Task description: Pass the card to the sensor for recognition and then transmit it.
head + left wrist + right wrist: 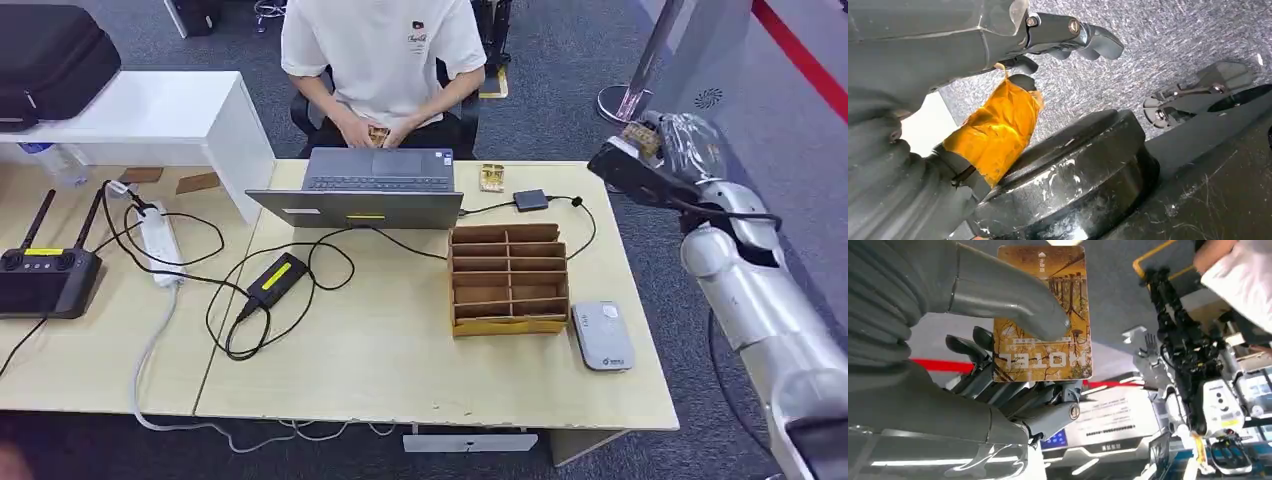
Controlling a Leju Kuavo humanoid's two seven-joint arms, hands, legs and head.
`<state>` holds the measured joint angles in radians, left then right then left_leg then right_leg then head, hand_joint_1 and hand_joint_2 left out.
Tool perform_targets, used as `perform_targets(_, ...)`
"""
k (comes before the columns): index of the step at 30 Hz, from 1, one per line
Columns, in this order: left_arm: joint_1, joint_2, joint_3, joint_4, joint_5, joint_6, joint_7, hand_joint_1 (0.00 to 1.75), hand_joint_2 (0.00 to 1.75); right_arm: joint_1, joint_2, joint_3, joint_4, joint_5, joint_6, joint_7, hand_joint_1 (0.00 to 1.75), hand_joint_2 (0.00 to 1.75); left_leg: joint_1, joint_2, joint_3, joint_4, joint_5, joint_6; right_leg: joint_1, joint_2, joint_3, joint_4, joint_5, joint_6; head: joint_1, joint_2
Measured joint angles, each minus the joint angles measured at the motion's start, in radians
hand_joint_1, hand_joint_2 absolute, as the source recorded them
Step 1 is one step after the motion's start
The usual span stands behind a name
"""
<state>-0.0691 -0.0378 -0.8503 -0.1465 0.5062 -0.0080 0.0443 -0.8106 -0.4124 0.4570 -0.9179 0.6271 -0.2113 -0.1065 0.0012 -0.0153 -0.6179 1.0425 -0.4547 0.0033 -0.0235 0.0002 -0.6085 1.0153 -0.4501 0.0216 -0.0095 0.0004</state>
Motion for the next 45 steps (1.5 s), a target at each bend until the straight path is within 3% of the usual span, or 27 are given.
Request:
perform_targets(9,-0.002,-0.002,0.000,0.000,0.014,0.003,0.018,0.00,1.75,0.234,-0.052,-0.080,-0.158,-0.041,-0.012,-0.040,1.75,1.75,0.000,0.000,0.000,0.000,-0.001,0.000,0.000,0.000,0.000,0.000,-0.001,0.000,0.000,0.000)
perform_targets(18,-0.004,-0.003,-0.017,0.000,0.013,0.007,0.020,0.00,1.75,0.346,-0.055,-0.102,-0.191,0.013,-0.018,-0.045,1.75,1.75,0.000,-0.001,-0.001,0.000,-0.001,0.000,0.000,-0.002,0.000,0.000,-0.001,0.000,0.000,0.000)
perform_targets(45,-0.011,-0.002,-0.046,0.001,0.005,0.010,0.028,0.00,1.75,0.464,0.021,-0.112,-0.120,0.040,-0.040,-0.076,1.75,1.75,0.000,-0.001,-0.001,0.000,-0.001,0.000,0.000,-0.001,0.000,0.000,-0.001,0.000,0.000,0.000)
